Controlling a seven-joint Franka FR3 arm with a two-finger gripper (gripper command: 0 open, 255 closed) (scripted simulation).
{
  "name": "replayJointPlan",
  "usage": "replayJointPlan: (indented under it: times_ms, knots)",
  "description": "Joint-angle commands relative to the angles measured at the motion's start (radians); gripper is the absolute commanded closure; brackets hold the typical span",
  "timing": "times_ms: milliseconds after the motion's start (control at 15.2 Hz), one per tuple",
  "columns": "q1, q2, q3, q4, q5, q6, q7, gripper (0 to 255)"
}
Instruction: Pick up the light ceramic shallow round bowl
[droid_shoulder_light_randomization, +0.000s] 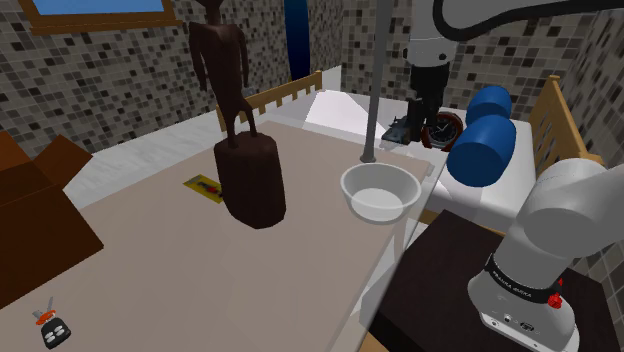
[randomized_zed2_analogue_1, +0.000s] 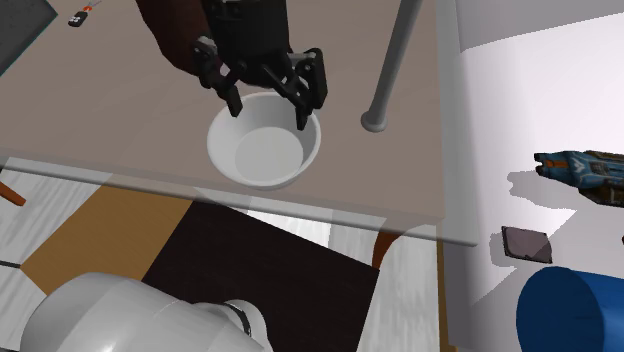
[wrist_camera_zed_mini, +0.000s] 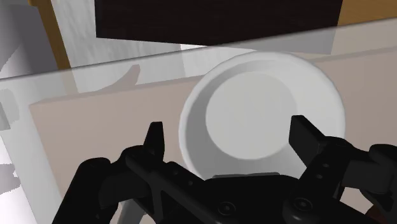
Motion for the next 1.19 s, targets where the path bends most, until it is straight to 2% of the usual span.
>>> replayJointPlan:
  times_ms: [0, 330, 660, 858, 1122]
  knots:
    - [0.000, 0.000, 0.000, 0.000, 0.000, 0.000, 0.000, 0]
    - [0.032, 0.065, 0.145, -0.049, 0.019, 0.119, 0.155, 0]
    - [0.046, 0.187, 0.292, -0.055, 0.009, 0.237, 0.321, 0]
    - [0.041, 0.287, 0.381, -0.037, -0.021, 0.300, 0.432, 0]
    - [0.021, 0.442, 0.492, 0.011, -0.099, 0.365, 0.594, 0]
